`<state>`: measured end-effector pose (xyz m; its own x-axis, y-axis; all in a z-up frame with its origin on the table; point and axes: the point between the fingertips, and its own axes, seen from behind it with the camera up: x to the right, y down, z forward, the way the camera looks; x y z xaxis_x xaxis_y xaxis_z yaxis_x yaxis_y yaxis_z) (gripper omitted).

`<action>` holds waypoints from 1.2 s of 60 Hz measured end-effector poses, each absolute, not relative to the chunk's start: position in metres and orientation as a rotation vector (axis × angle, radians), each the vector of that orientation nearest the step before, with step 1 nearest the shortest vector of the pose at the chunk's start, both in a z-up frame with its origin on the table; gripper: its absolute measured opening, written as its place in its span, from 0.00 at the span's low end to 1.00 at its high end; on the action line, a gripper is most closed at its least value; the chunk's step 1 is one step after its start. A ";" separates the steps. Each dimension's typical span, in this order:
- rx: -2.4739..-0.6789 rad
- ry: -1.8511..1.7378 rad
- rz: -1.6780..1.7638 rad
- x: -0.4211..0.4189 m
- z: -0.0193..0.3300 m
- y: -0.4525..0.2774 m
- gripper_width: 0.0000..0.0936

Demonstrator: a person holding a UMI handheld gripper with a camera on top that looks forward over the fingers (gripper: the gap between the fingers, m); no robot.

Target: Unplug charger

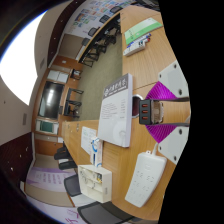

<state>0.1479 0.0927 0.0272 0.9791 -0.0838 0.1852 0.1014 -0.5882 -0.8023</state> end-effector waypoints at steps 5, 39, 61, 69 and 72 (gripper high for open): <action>-2.265 -0.001 -0.205 0.129 0.025 0.075 0.34; -2.194 -0.005 -0.156 0.126 0.112 -0.012 0.91; -2.136 -0.021 -0.220 0.096 0.204 -0.198 0.91; -2.124 -0.043 -0.224 0.089 0.218 -0.241 0.91; -2.119 -0.042 -0.219 0.088 0.222 -0.251 0.91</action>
<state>0.0878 -0.2513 0.2218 0.9832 -0.0568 0.1736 0.1175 -0.5309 -0.8392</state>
